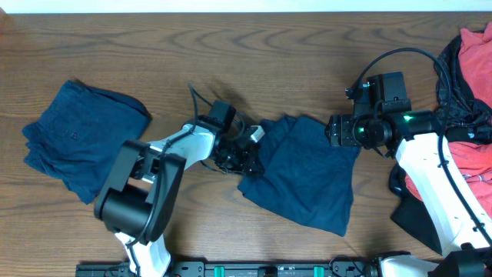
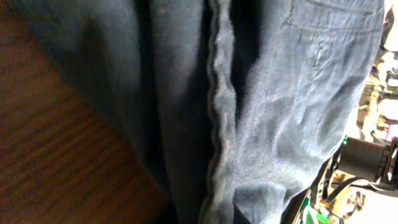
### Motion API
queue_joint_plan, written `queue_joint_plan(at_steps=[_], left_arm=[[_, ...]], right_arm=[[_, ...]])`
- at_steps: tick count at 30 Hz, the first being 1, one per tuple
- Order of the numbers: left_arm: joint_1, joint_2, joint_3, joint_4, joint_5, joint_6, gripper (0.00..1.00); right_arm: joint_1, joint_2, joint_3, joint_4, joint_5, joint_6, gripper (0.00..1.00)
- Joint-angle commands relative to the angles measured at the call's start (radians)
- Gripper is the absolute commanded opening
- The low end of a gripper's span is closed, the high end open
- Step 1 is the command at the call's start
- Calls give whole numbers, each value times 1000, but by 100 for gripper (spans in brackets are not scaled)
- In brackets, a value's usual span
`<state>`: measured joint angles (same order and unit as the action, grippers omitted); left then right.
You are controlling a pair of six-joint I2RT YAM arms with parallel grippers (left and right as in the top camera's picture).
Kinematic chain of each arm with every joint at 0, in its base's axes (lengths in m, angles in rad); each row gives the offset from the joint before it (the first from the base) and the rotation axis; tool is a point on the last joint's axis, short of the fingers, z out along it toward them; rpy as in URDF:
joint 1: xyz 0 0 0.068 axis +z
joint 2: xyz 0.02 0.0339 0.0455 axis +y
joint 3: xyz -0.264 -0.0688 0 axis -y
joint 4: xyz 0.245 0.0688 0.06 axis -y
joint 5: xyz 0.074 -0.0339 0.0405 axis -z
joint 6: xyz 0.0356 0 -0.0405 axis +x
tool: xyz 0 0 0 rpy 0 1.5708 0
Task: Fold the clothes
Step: 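Carry the folded pants left with the left gripper onto the folded stack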
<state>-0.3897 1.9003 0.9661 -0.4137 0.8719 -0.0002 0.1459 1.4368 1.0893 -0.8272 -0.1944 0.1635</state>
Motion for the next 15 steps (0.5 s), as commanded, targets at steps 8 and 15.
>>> queue_joint_plan(at_steps=[8, 15], left_arm=[[270, -328, 175, -105, -589, -66, 6], [581, -478, 262, -96, -713, -88, 6]], right_arm=[[-2, -8, 14, -8, -11, -13, 75], [-2, -8, 14, -23, -11, -16, 76]])
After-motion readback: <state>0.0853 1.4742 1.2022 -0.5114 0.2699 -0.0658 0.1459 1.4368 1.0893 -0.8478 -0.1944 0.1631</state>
